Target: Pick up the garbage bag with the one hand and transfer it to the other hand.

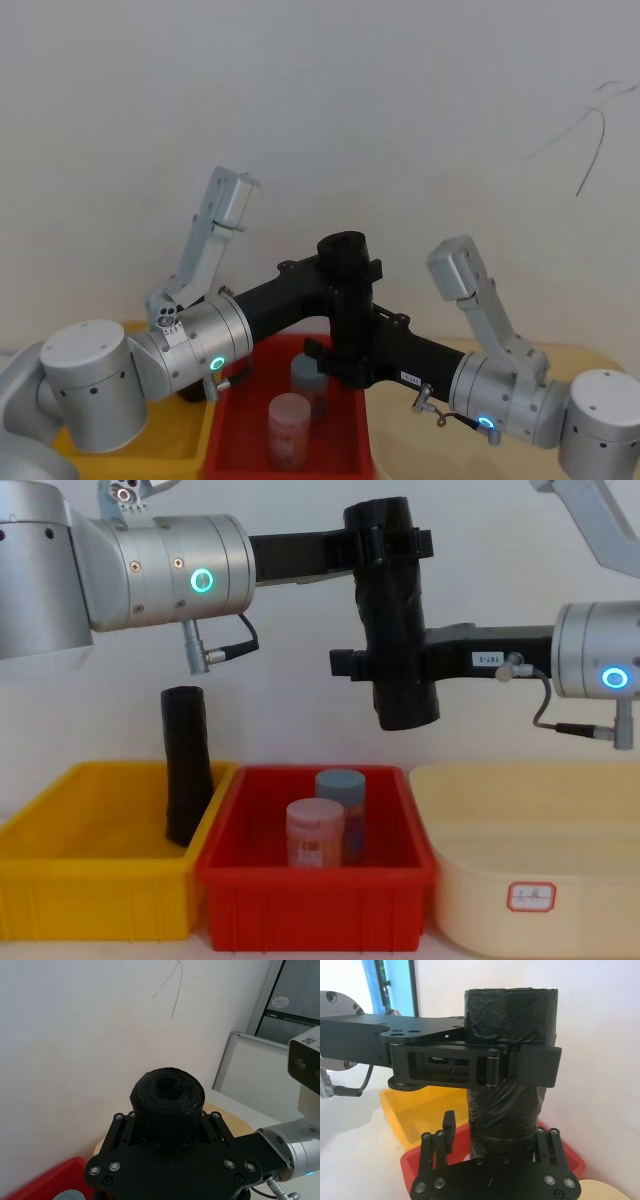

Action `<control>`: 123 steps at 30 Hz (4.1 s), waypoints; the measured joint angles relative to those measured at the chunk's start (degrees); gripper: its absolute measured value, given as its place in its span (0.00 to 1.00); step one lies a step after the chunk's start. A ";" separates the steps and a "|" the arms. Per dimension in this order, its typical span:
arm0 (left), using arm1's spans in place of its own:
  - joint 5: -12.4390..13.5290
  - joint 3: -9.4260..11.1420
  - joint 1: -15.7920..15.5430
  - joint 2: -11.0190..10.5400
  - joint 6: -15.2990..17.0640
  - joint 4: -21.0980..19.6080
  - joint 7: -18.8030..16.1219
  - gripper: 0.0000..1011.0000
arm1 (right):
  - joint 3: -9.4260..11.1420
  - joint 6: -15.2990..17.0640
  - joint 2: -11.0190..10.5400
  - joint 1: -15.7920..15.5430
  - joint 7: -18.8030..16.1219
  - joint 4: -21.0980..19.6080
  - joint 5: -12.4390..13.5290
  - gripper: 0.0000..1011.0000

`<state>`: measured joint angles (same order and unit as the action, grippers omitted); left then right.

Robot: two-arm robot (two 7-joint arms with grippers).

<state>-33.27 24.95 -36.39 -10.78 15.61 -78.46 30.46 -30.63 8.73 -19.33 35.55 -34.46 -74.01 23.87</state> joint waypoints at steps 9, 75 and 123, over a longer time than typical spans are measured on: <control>0.00 0.00 0.00 0.00 0.00 0.00 0.00 0.44 | -0.13 -0.16 0.20 0.20 -0.05 0.41 0.10 0.55; -2.31 -4.00 4.16 -6.38 -0.59 -3.83 -2.83 0.99 | 4.89 6.02 -4.48 -9.41 13.72 -9.14 -1.84 0.53; 6.00 -5.66 4.63 -5.92 -3.62 -1.90 -19.01 0.99 | 5.48 9.14 -5.96 -12.24 14.77 -11.52 -3.30 0.99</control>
<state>-27.28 19.29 -31.76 -16.71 11.99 -80.36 11.45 -25.15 17.86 -25.29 23.31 -19.70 -85.53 20.57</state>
